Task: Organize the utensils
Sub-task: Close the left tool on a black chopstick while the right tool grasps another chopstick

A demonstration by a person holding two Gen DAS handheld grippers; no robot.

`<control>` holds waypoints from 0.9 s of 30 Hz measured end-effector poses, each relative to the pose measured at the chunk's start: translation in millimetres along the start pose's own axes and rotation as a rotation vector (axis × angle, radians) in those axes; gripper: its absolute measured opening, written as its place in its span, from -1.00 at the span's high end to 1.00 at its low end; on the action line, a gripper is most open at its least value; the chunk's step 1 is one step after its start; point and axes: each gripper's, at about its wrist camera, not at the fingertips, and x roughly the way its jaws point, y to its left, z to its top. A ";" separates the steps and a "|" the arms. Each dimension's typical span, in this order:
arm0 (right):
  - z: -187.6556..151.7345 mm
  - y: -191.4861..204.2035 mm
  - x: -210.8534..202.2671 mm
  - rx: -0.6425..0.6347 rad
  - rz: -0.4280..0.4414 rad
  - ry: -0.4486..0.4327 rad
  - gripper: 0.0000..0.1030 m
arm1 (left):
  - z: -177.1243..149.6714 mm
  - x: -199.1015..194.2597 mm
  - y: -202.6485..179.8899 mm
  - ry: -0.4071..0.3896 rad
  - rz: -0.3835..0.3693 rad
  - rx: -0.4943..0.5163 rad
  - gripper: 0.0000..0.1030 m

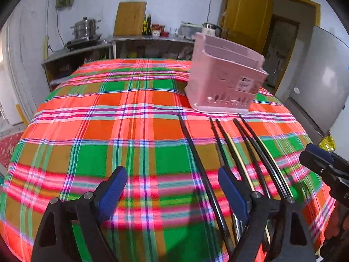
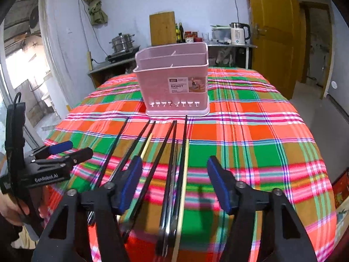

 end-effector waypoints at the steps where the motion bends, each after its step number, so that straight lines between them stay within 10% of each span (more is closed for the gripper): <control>1: 2.8 -1.3 5.2 0.002 0.006 0.009 0.09 | 5.6 6.0 1.4 0.013 0.000 -0.005 -0.65; 10: 34.9 -10.8 61.6 0.012 0.029 0.089 0.51 | 37.4 53.8 9.5 0.109 -0.012 -0.044 -0.18; 27: 56.5 -20.4 127.1 -0.001 0.003 0.225 0.73 | 57.4 84.1 -3.8 0.189 -0.059 -0.041 0.46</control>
